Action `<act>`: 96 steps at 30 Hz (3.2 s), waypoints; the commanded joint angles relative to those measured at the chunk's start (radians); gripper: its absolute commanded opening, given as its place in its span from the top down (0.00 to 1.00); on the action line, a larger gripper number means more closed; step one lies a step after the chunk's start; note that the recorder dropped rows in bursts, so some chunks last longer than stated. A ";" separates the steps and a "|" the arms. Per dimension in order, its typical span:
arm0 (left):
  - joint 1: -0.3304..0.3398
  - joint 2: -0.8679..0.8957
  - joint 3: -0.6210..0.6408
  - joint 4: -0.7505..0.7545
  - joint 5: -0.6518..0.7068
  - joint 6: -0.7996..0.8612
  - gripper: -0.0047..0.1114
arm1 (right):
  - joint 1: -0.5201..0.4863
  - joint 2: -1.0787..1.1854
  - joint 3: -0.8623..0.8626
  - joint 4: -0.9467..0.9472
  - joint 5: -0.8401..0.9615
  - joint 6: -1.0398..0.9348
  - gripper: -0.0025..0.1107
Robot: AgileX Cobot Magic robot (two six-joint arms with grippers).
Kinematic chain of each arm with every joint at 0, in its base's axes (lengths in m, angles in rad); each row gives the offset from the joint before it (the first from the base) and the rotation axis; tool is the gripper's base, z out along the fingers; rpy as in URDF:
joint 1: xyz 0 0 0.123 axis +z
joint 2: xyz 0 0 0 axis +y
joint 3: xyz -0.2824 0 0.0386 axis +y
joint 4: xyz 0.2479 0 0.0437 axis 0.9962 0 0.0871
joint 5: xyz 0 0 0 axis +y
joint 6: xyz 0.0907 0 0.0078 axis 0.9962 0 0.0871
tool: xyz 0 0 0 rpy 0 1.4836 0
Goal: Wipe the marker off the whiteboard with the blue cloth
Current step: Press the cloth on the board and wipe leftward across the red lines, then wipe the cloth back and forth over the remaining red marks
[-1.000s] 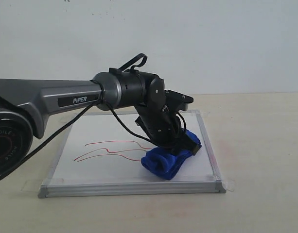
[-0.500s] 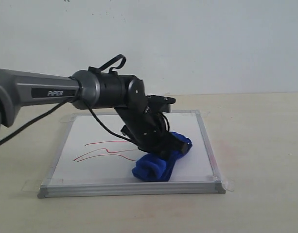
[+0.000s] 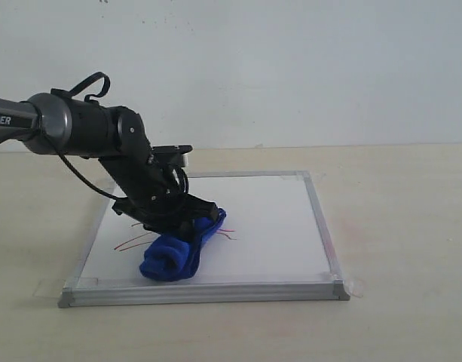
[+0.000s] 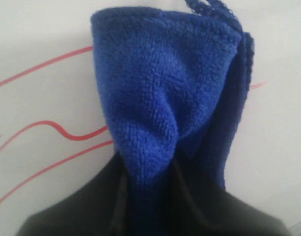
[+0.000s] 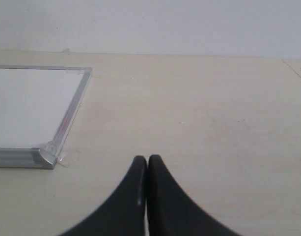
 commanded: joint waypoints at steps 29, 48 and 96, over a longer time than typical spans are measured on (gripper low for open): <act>-0.077 0.125 -0.100 -0.055 -0.159 0.030 0.93 | -0.006 -0.004 0.000 0.003 -0.004 -0.003 0.98; 0.071 0.088 -0.100 -0.075 -0.029 0.051 0.93 | -0.006 -0.004 0.000 0.003 -0.004 -0.003 0.98; 0.091 0.089 -0.097 -0.054 0.116 0.086 0.93 | -0.006 -0.004 0.000 0.003 -0.004 -0.003 0.98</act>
